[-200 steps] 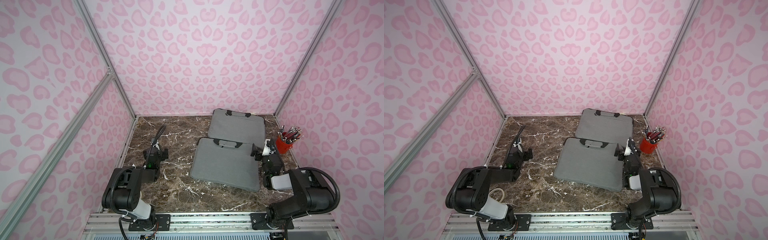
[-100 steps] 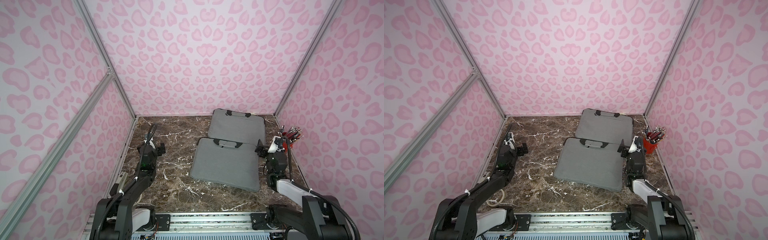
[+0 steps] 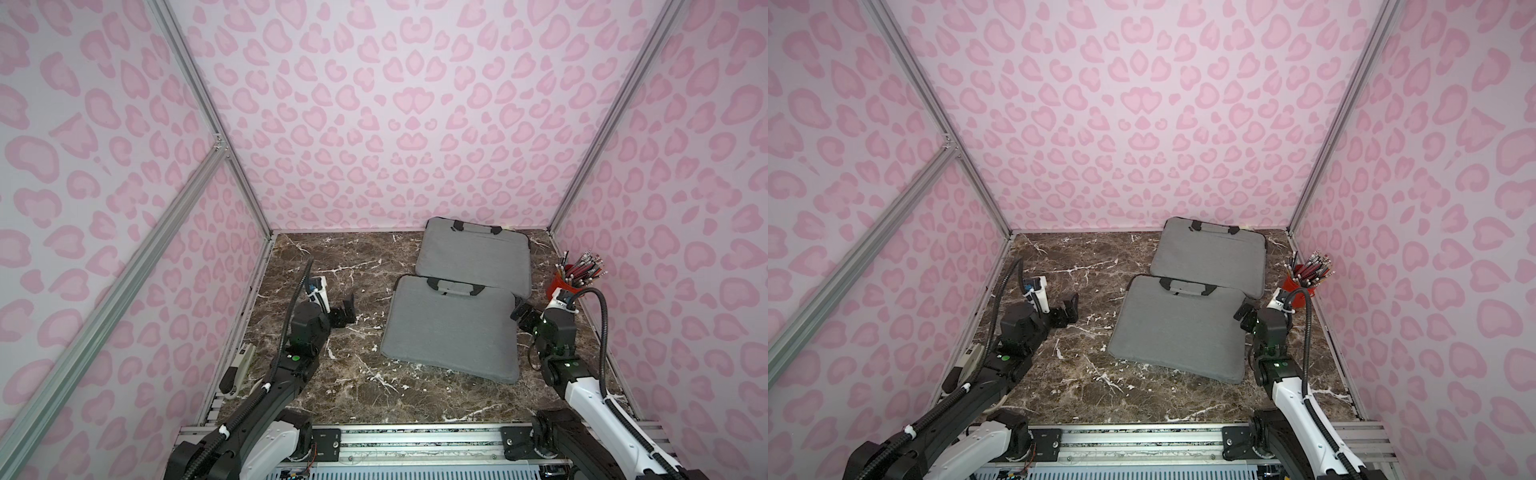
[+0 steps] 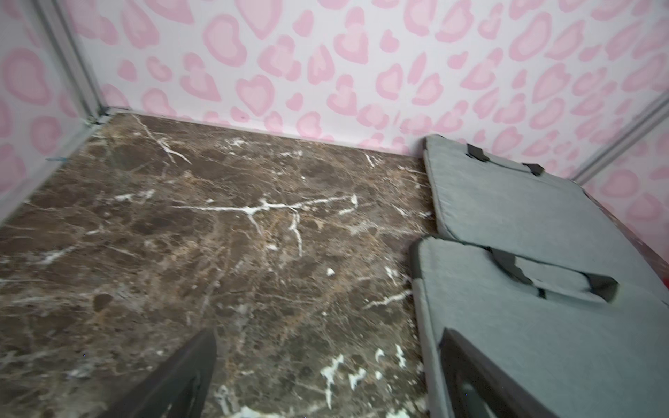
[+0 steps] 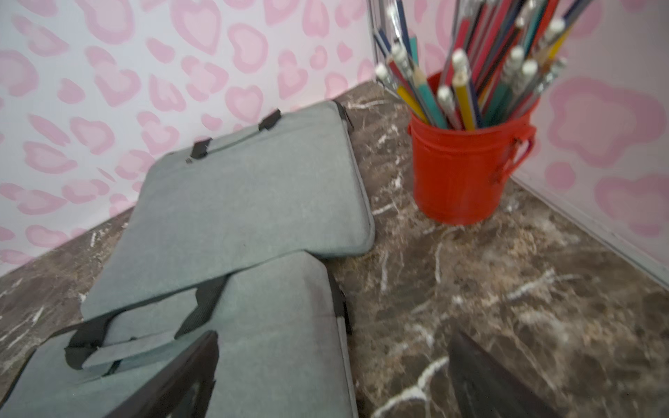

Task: Open the zippered laptop bag and take out the laptop
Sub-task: Adjust the zippered laptop bag at the center of the board.

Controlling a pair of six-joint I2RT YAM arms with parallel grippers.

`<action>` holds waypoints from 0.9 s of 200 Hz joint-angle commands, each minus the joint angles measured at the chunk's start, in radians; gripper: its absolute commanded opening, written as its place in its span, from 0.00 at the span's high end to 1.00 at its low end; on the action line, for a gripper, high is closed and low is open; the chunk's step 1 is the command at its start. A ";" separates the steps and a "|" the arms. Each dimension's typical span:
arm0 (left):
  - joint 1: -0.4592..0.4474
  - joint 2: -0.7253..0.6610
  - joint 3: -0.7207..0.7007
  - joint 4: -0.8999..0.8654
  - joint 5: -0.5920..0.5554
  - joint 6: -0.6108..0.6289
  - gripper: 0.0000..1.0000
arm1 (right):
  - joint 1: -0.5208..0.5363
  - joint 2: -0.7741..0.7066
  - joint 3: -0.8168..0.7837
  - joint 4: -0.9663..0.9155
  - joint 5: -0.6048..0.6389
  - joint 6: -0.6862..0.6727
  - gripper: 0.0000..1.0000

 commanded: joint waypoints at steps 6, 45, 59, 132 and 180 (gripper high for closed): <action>-0.107 -0.021 0.002 -0.070 -0.026 -0.050 0.01 | 0.003 0.010 0.029 -0.195 -0.016 0.098 0.01; -0.219 0.001 0.013 -0.082 -0.039 -0.074 0.01 | 0.019 0.130 0.069 -0.270 -0.086 0.169 0.01; -0.243 0.023 0.020 -0.079 -0.045 -0.075 0.01 | 0.053 0.184 0.076 -0.274 -0.072 0.187 0.01; -0.342 0.157 0.062 -0.130 -0.115 -0.085 0.01 | 0.265 0.430 0.171 -0.302 -0.080 0.255 0.01; -0.355 0.132 0.043 -0.193 -0.190 -0.101 0.01 | 0.360 0.461 0.166 -0.246 -0.183 0.327 0.01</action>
